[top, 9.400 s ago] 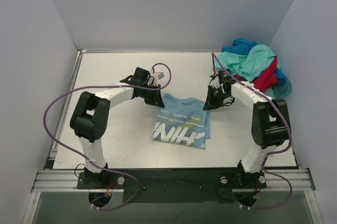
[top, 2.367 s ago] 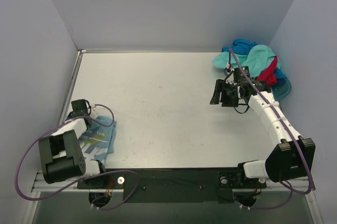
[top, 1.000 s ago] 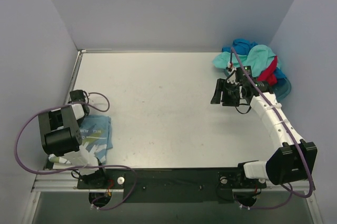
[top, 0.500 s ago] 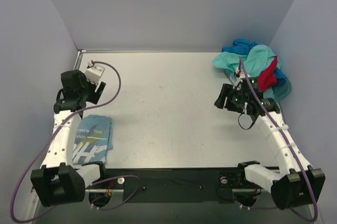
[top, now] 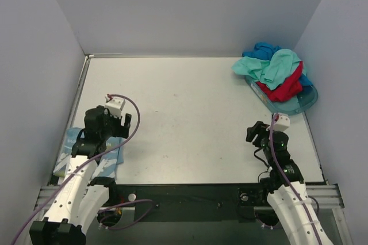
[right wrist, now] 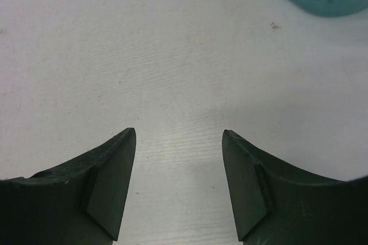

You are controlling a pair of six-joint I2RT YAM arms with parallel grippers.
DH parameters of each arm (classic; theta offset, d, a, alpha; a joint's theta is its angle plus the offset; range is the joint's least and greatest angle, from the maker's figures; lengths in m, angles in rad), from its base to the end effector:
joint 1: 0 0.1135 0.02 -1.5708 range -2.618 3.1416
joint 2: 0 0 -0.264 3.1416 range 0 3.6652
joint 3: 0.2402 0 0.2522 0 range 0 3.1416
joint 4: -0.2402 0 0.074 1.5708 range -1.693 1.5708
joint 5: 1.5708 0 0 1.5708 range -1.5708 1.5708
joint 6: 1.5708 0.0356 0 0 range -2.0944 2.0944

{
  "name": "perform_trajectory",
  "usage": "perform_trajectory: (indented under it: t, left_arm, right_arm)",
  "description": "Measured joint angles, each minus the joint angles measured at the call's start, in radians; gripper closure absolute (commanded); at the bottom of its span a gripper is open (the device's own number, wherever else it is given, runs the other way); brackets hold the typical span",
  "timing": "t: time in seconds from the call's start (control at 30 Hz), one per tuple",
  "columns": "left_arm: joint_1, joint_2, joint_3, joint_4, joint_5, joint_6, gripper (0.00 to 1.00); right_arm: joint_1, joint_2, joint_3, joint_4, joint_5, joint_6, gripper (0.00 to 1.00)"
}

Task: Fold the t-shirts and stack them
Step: Put the neatly folded tshirt into the corner of the board with the left arm

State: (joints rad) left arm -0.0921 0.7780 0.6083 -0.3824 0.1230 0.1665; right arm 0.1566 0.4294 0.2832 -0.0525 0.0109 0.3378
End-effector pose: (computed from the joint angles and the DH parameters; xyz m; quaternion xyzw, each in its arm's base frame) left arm 0.1755 -0.0206 0.2592 0.1421 0.8603 -0.0355 0.4883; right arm 0.1369 0.0212 0.2254 0.0734 0.7703 0.1509 0.6153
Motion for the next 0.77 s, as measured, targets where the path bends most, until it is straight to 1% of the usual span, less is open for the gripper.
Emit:
perform_trajectory:
  t: [0.17, 0.27, 0.57, 0.73, 0.77]
  left_arm:
    - [0.001, -0.053, -0.132, 0.071, -0.119, -0.034, 0.11]
    - [0.002, -0.066, -0.172, 0.108, -0.169, -0.040, 0.11]
    - [0.002, -0.091, -0.240, 0.273, -0.215, -0.050, 0.11]
    - [0.002, -0.095, -0.288, 0.305, -0.226, -0.078, 0.10]
    - [0.002, -0.095, -0.290, 0.311, -0.226, -0.082, 0.08]
  right_arm:
    - [0.000, -0.146, -0.107, 0.035, 0.066, -0.003, 0.43]
    - [0.000, -0.190, -0.135, 0.048, 0.087, -0.002, 0.43]
    - [0.000, -0.196, -0.138, 0.049, 0.108, -0.002, 0.43]
    - [0.000, -0.197, -0.138, 0.050, 0.109, -0.002, 0.43]
    - [0.000, -0.197, -0.138, 0.050, 0.109, -0.002, 0.43]
